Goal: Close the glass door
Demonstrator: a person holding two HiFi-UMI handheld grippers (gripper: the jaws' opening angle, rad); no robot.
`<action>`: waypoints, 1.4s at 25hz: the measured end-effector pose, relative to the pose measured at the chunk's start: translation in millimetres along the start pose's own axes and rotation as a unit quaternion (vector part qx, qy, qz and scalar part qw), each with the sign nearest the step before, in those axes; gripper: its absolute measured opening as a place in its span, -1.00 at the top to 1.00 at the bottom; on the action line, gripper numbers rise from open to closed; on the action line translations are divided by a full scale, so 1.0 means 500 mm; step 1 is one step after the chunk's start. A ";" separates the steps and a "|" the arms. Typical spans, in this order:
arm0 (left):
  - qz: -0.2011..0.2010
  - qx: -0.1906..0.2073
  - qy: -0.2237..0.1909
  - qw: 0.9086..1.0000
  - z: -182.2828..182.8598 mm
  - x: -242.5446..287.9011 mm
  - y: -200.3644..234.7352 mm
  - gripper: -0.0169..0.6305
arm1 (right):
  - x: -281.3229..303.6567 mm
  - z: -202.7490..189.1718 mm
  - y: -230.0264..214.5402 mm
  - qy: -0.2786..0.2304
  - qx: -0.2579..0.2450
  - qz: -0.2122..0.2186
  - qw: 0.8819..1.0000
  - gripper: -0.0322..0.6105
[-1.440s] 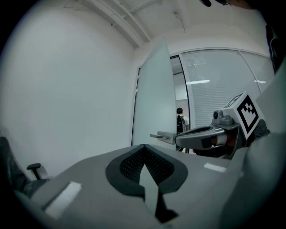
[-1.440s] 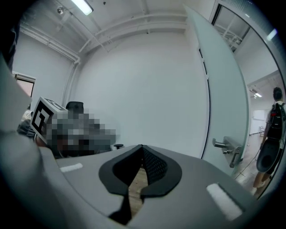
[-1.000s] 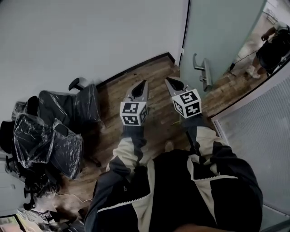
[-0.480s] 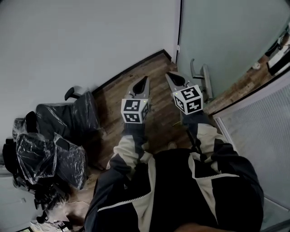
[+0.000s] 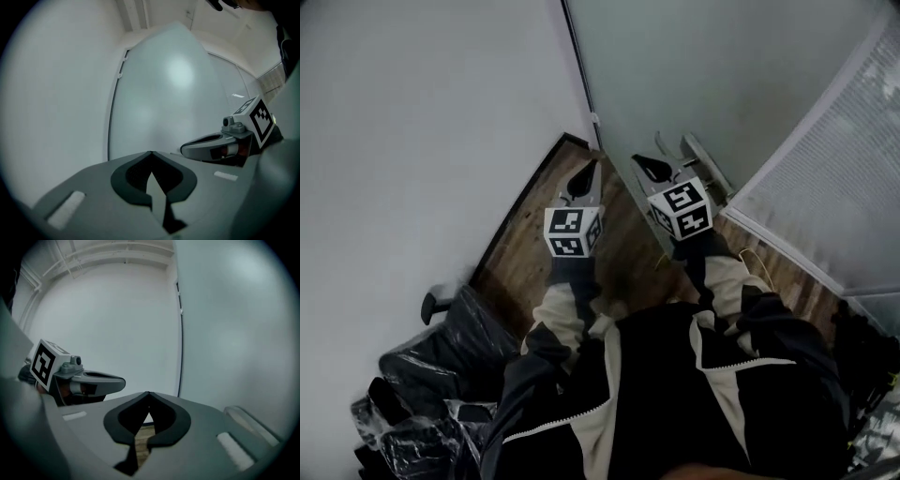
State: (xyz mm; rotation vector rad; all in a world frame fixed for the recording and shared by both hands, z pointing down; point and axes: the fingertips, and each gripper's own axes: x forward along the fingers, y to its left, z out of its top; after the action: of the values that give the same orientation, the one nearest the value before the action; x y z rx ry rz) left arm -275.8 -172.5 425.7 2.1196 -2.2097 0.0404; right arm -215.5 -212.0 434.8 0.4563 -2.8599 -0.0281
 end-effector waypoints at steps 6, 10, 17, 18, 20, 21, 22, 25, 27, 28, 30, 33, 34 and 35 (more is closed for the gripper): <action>-0.101 0.004 0.006 0.995 0.005 0.056 -0.048 0.91 | -0.058 -0.004 -0.069 -0.003 0.031 -0.113 0.993 0.89; -0.166 0.004 0.009 0.986 0.003 0.091 -0.115 0.91 | -0.120 -0.026 -0.113 0.006 0.045 -0.179 0.983 0.89; -0.228 -0.004 0.010 0.974 -0.003 0.112 -0.189 0.91 | -0.190 -0.049 -0.156 0.022 0.053 -0.241 0.969 0.89; -0.232 -0.004 0.009 0.973 -0.004 0.112 -0.195 0.91 | -0.193 -0.049 -0.158 0.030 0.043 -0.247 0.968 0.89; -0.238 -0.005 0.009 0.971 -0.005 0.110 -0.202 0.91 | -0.195 -0.050 -0.157 0.066 -0.011 -0.260 0.963 0.89; -0.240 -0.006 0.008 0.971 -0.005 0.108 -0.203 0.91 | -0.192 -0.050 -0.154 0.095 -0.057 -0.266 0.958 0.82; -0.241 -0.007 0.008 0.970 -0.006 0.107 -0.203 0.91 | -0.187 -0.051 -0.151 0.128 -0.111 -0.270 0.948 0.66; -0.244 -0.013 0.009 0.970 -0.012 0.102 -0.208 0.91 | -0.153 -0.081 -0.154 0.242 -0.273 -0.251 0.897 0.32; -0.249 -0.015 0.014 0.968 -0.023 0.096 -0.221 0.91 | -0.130 -0.114 -0.165 0.305 -0.344 -0.225 0.859 0.11; -0.251 -0.014 0.017 0.968 -0.030 0.092 -0.226 0.91 | -0.119 -0.124 -0.169 0.323 -0.367 -0.215 0.845 0.08; -0.253 -0.014 0.021 0.967 -0.041 0.085 -0.229 0.91 | -0.096 -0.136 -0.173 0.342 -0.399 -0.202 0.827 0.05; -0.250 -0.016 0.019 0.968 -0.044 0.081 -0.223 0.91 | -0.079 -0.154 -0.187 0.370 -0.433 -0.198 0.798 0.37; -0.248 -0.018 0.017 0.969 -0.043 0.081 -0.219 0.91 | -0.078 -0.161 -0.191 0.377 -0.439 -0.198 0.791 0.49; -0.246 -0.020 0.017 0.969 -0.043 0.081 -0.214 0.91 | -0.077 -0.166 -0.193 0.382 -0.442 -0.200 0.787 0.51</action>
State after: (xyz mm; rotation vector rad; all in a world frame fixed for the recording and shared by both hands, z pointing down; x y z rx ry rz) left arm -169.7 -216.0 446.4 2.5504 -1.5914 0.0017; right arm -130.5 -290.5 500.4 0.6395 -1.6388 -0.9653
